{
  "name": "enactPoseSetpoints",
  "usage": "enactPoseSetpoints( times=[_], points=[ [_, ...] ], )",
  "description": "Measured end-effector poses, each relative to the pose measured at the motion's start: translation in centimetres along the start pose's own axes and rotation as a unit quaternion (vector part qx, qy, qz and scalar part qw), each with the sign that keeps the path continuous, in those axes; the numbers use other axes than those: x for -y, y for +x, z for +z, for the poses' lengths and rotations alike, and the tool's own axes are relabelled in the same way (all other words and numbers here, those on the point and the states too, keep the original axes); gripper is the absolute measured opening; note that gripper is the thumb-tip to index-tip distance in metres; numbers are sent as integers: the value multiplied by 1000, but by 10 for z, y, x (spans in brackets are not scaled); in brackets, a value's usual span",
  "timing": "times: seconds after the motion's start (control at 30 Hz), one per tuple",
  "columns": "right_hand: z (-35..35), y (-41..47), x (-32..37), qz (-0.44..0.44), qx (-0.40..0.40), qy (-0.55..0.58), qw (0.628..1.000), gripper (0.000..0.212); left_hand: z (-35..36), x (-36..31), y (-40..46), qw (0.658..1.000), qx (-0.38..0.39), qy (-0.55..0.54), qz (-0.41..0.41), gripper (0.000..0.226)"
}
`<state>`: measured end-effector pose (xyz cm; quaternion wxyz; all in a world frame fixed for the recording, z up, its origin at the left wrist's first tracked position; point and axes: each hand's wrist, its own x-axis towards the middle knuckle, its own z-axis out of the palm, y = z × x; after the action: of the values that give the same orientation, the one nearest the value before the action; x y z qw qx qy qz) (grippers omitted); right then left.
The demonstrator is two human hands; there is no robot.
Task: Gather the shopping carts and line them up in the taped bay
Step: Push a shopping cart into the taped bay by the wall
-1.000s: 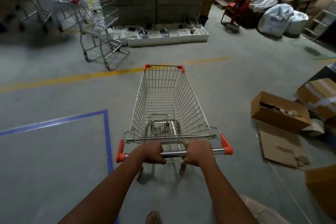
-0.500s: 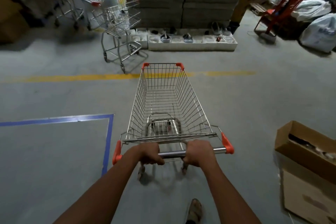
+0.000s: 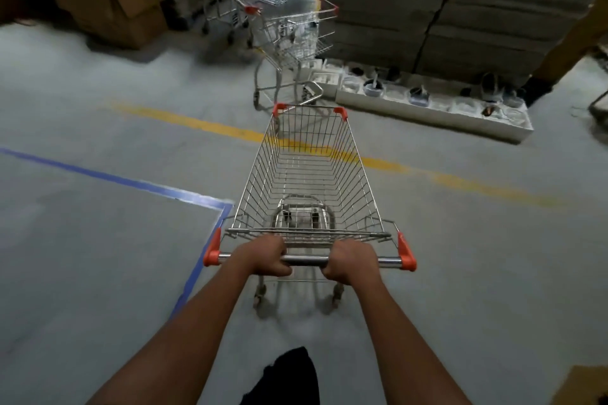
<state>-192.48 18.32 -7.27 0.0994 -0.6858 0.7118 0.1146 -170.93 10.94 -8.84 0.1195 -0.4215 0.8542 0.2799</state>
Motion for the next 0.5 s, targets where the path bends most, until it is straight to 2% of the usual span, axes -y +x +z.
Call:
enactPoseSetpoints(
  times=[0.33,0.5],
  points=[
    [-45,157,-81,-71,11,-46,996,45,-65,0,129,996,-20,-63,-60,26],
    [-67,234,-108,-114,24,-64,991,47,-100,3,181,990,-29,-99,-94,30]
  ],
)
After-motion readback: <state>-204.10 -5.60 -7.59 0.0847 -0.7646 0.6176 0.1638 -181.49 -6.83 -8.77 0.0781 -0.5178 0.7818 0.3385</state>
